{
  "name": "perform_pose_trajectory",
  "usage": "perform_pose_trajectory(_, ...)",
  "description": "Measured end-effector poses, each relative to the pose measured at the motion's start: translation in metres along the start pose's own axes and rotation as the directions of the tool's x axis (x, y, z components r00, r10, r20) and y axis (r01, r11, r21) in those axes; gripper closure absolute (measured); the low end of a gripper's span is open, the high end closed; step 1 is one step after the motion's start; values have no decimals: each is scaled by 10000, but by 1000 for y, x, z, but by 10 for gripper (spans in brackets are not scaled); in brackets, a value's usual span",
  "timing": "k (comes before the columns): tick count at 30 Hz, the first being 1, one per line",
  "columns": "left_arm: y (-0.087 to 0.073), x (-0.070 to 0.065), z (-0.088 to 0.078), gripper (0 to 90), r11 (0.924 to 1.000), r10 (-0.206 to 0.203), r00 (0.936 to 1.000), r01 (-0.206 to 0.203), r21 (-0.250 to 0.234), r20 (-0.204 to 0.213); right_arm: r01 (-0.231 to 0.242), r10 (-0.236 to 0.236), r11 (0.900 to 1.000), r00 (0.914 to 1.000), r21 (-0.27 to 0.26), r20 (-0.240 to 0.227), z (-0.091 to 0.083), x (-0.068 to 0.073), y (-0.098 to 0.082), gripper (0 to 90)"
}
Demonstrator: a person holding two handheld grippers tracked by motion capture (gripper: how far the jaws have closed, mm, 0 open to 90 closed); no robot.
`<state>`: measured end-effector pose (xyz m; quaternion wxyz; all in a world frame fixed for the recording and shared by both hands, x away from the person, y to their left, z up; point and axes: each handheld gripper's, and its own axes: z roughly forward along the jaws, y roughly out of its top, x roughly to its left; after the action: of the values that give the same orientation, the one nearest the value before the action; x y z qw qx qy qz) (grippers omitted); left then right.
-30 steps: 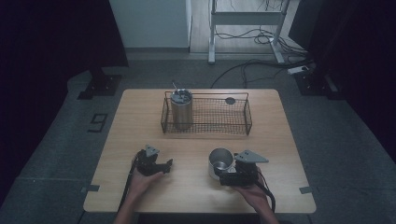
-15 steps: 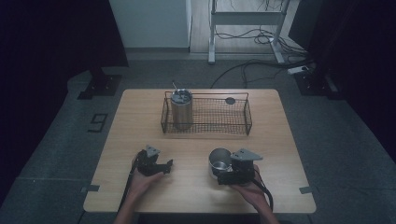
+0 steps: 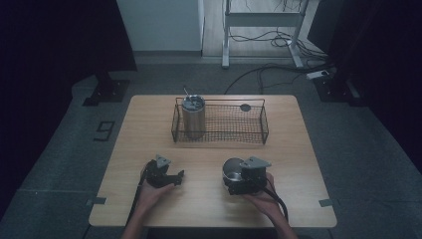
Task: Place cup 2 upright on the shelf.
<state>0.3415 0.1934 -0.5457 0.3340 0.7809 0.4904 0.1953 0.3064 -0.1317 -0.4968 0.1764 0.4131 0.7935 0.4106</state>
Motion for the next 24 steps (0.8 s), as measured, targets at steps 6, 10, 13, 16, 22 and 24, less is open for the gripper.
perform_pose_trajectory(6,0,0,0,131,10000,14,10000,-14,29,-43,-20,22,9998,9999,172,-105,6,-1,-4,58)
perform_pose_trajectory(10,0,1,0,131,10000,2,10000,-2,27,-46,177,-176,9998,9998,75,-56,7,-1,-6,65)
perform_pose_trajectory(13,0,1,0,132,10000,-18,10000,18,23,-32,288,-287,9996,9996,57,-20,7,-1,-5,67)
perform_pose_trajectory(16,0,1,0,133,10000,0,10000,0,20,-30,312,-312,9995,9995,51,-1,7,-1,-5,70)
perform_pose_trajectory(22,0,1,0,133,10000,-11,10000,11,19,-25,318,-318,9995,9995,18,61,6,-1,-5,72)
perform_pose_trajectory(24,0,2,-1,133,10000,-7,10000,7,26,-47,218,-218,9998,9998,-38,28,6,-2,-5,72)
